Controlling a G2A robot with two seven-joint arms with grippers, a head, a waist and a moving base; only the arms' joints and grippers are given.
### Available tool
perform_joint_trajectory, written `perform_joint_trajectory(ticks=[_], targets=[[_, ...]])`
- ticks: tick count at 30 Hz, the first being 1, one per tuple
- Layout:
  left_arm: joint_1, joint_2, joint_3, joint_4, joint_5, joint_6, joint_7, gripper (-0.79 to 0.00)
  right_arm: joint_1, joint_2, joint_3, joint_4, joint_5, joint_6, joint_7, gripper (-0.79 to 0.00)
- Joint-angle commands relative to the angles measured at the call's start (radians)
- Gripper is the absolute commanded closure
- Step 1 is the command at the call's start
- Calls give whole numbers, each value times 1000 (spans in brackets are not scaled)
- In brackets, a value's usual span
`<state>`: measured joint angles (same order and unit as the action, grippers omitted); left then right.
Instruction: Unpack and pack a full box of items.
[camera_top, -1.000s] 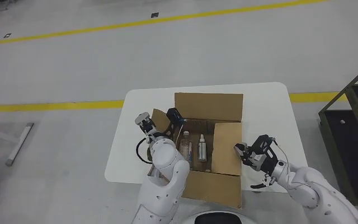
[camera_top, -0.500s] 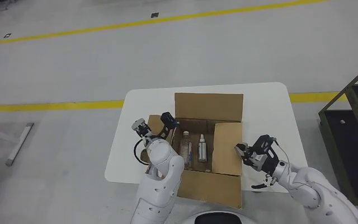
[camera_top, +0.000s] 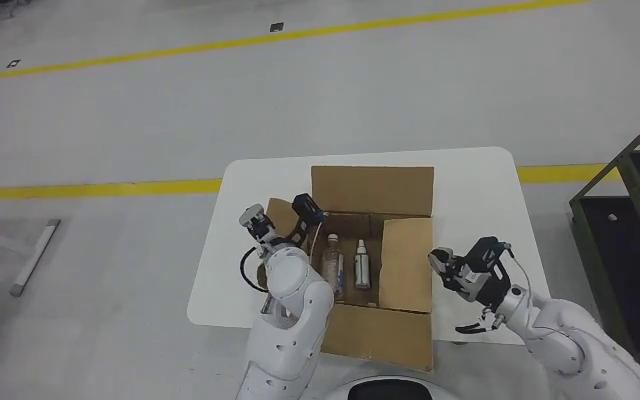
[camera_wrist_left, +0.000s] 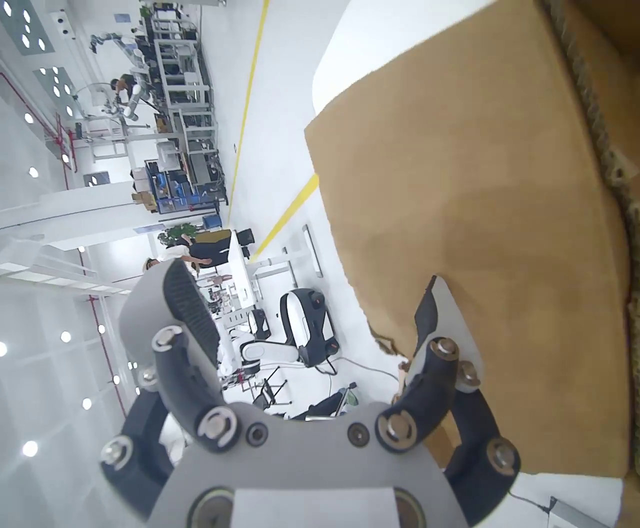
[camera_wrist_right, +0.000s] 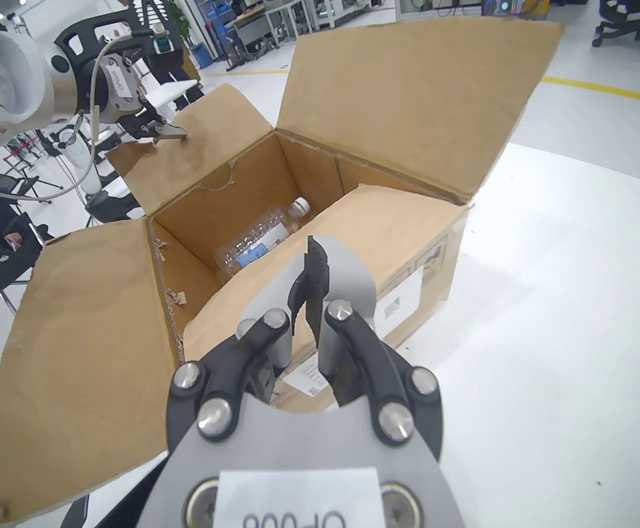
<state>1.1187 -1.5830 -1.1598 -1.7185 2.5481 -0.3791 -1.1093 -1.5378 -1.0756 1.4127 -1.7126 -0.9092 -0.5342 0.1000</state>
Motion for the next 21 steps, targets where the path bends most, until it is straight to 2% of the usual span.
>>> perform_joint_trajectory(ticks=[1, 6, 11, 14, 18, 21], targets=[[18, -3, 12, -57, -34, -7, 20, -785, -22, 4, 30, -19, 7, -7, -9, 0], [56, -12, 76, -173, -91, -46, 60, -785, -83, 12, 114, -54, 23, -18, -32, 0], [99, -27, 126, -224, -331, -146, 113, -785, -143, 17, 184, -50, 42, -23, -68, 0], [103, -39, 125, -207, -550, -200, 90, -785, -170, 18, 208, -34, 57, -25, -79, 0], [80, -53, 119, -120, -824, -249, 43, -785, -199, 18, 226, -18, 65, -28, -92, 0], [60, -59, 106, -56, -991, -241, 17, -785, -213, 17, 232, -10, 63, -28, -100, 0]])
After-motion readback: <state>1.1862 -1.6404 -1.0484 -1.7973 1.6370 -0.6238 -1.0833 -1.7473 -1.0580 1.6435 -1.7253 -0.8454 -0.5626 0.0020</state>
